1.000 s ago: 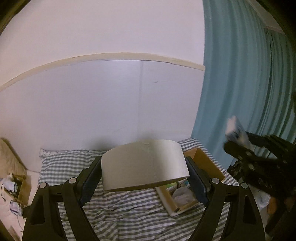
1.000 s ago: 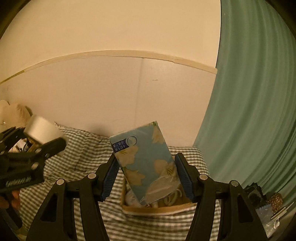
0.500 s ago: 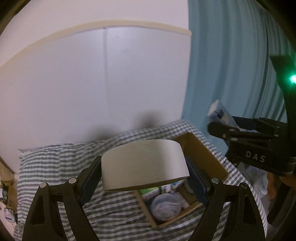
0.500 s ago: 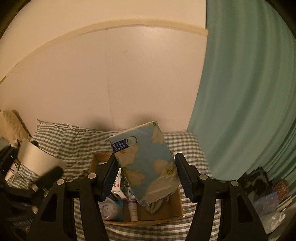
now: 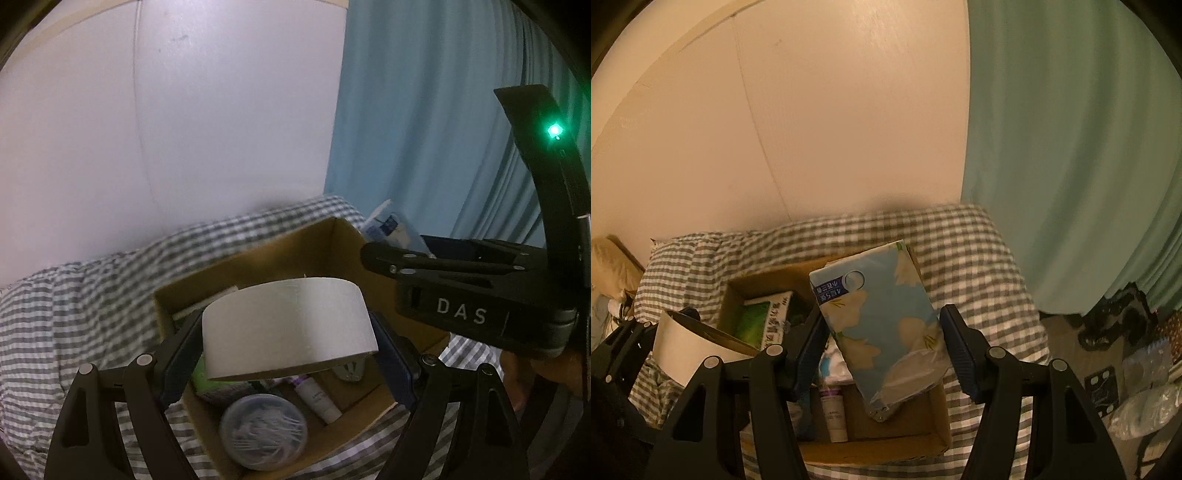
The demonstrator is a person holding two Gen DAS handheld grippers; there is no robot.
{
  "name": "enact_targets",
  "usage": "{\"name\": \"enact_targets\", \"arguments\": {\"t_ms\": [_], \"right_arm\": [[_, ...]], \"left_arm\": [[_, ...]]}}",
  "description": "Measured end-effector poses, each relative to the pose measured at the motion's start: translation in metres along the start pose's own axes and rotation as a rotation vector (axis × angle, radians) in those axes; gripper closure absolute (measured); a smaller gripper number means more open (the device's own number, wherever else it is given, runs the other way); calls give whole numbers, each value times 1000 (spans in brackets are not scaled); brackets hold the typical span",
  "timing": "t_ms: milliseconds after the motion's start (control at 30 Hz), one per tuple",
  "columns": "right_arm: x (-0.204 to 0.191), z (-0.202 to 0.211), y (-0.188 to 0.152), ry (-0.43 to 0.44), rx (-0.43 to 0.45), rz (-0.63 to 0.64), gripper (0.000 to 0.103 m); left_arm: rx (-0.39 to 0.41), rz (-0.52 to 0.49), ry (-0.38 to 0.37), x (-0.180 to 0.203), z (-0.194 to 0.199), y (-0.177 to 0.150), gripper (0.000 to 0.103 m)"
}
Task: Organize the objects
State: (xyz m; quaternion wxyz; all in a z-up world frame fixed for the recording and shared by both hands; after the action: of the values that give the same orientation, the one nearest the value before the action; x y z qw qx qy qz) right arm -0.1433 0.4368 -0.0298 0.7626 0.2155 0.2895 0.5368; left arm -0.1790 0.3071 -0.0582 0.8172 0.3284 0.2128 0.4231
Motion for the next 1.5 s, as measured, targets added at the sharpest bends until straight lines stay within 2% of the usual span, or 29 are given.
{"name": "enact_targets", "arguments": {"t_ms": [167, 300, 333, 367, 433, 500, 633, 733, 1000, 1133, 1300, 1367, 1500], "right_arm": [[3, -4, -6, 14, -20, -16, 41], [-6, 2, -4, 19, -1, -14, 40], [-7, 5, -4, 28, 5, -19, 38], [-7, 9, -3, 34, 13, -25, 30], [-7, 21, -2, 36, 41, -32, 21], [-10, 31, -1, 37, 63, -22, 20], [-10, 57, 3, 19, 118, -32, 17], [-10, 79, 5, 40, 150, -49, 16], [-42, 159, -12, 68, 261, -22, 15], [-64, 211, -19, 38, 355, 14, 13], [-95, 263, -34, 75, 432, 53, 7], [-108, 275, -40, 71, 449, 79, 2], [-129, 283, -52, 87, 468, 111, 0]], "left_arm": [[-23, 16, -14, 3, -7, -5, 15], [-20, 31, -25, -1, -5, -7, 13], [-20, 32, -20, -2, -4, -7, 7], [-21, 34, -2, -4, -1, -7, 0], [1, 43, 23, -7, 7, -4, 0], [19, 52, 13, -12, 17, 0, 0], [48, 50, 50, -28, 48, 5, 0], [71, 60, 86, -44, 76, 11, 0], [189, 81, 193, -94, 172, 18, 0], [245, 81, 257, -112, 221, 9, 0], [293, 87, 296, -125, 268, -12, 0], [292, 84, 309, -127, 277, -19, 0], [298, 86, 350, -131, 289, -40, 0]]}}
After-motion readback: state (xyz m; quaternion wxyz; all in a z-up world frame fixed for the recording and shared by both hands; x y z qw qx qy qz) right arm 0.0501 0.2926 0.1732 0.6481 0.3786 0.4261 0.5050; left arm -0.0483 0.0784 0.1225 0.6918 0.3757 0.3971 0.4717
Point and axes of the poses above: each gripper's, at about its wrist camera, not at the fingertips, and z roughly against the way its jaws point, x to its right, y to its top, the point moved 3 cm from there along -z, roughly the way its jaws point, and after that the axes turned 11 degrees about -z, right-handed, at the moved point
